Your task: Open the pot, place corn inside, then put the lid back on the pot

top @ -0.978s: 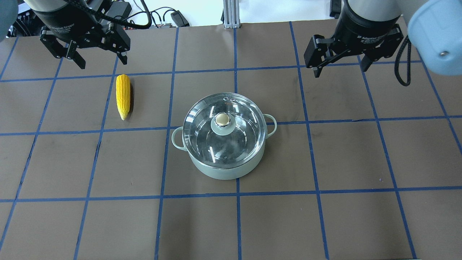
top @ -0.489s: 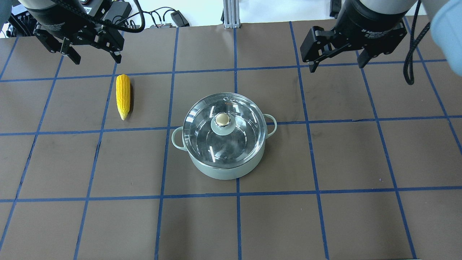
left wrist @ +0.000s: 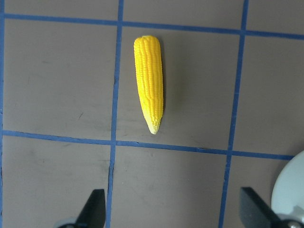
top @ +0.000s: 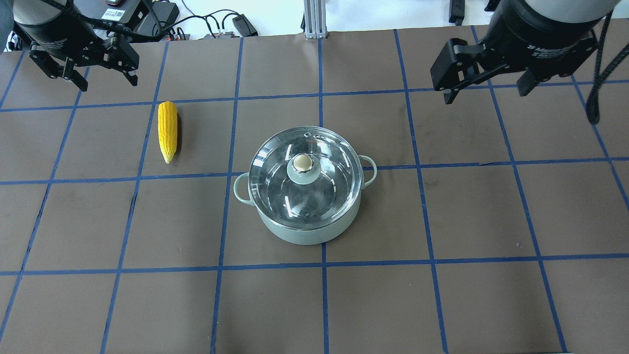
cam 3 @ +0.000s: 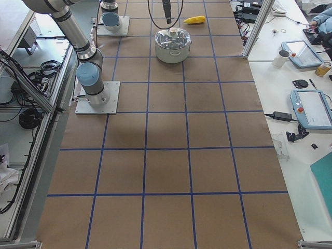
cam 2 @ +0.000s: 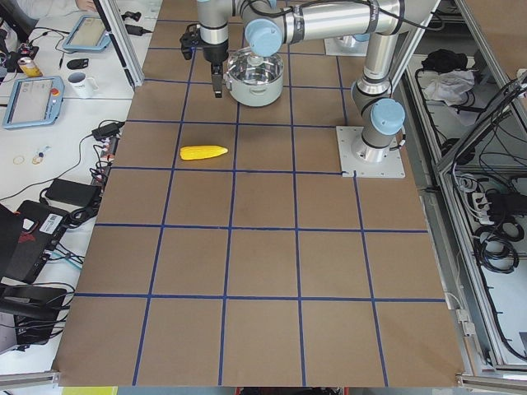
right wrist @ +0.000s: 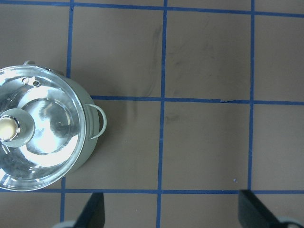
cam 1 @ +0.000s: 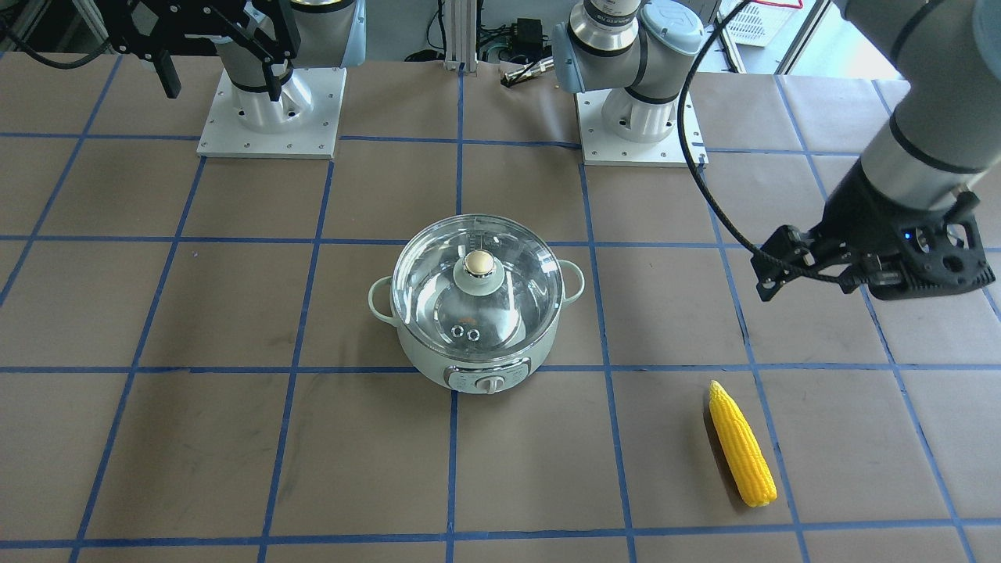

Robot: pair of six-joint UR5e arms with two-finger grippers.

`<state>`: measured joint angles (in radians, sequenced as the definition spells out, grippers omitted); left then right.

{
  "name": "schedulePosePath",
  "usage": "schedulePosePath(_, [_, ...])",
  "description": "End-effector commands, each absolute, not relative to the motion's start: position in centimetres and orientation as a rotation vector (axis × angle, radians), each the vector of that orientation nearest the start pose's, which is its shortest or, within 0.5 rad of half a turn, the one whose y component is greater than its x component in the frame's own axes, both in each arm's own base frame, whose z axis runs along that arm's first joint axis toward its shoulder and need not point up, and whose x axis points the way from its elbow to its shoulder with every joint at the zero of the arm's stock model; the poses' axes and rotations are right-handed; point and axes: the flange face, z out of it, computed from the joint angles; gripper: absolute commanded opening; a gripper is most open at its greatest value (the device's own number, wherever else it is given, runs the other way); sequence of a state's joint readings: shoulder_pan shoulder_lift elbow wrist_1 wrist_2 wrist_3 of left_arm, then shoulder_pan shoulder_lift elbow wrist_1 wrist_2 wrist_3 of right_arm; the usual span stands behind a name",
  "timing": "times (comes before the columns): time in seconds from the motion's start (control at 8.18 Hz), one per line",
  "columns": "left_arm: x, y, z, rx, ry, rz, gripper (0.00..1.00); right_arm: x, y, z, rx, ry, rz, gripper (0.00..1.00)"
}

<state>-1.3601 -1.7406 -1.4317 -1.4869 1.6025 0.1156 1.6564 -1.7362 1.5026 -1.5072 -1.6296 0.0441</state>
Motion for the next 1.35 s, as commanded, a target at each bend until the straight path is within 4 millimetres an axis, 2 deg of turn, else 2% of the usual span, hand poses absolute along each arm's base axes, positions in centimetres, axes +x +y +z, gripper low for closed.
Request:
schedulePosePath(0.0, [1.7, -63.5, 39.0, -0.316, 3.095, -0.026, 1.00, 14.8, -37.7, 63.6, -0.024, 3.260, -0.506, 1.00])
schedulePosePath(0.24, [2.2, -65.4, 34.1, -0.456, 3.082, 0.042, 1.00, 16.5, -37.8, 62.5, -0.057, 3.148, -0.411, 1.00])
schedulePosePath(0.37, [2.5, -66.4, 31.1, -0.468, 3.080, 0.082, 1.00, 16.6, -37.7, 62.3, -0.060, 3.147, -0.398, 1.00])
schedulePosePath(0.49, [2.7, -67.4, 28.7, -0.521, 3.071, 0.089, 1.00, 17.4, -38.4, 61.2, -0.087, 3.140, -0.343, 1.00])
schedulePosePath(0.73, [2.9, -68.3, 25.1, -0.598, 3.055, 0.135, 1.00, 23.2, -40.4, 59.2, -0.260, 3.124, -0.342, 1.00])
schedulePosePath(0.86, [3.1, -68.8, 23.5, -0.598, 3.054, 0.133, 1.00, 24.7, -43.2, 56.3, -0.218, 3.129, -0.285, 1.00])
schedulePosePath(1.1, [3.2, -69.3, 20.4, -0.602, 3.053, 0.181, 1.00, 26.7, -50.1, 49.9, -0.142, 3.126, -0.283, 1.00])
schedulePosePath(1.22, [3.4, -69.7, 18.7, -0.583, 3.056, 0.176, 1.00, 27.4, -51.4, 47.8, -0.082, 3.127, -0.261, 1.00])
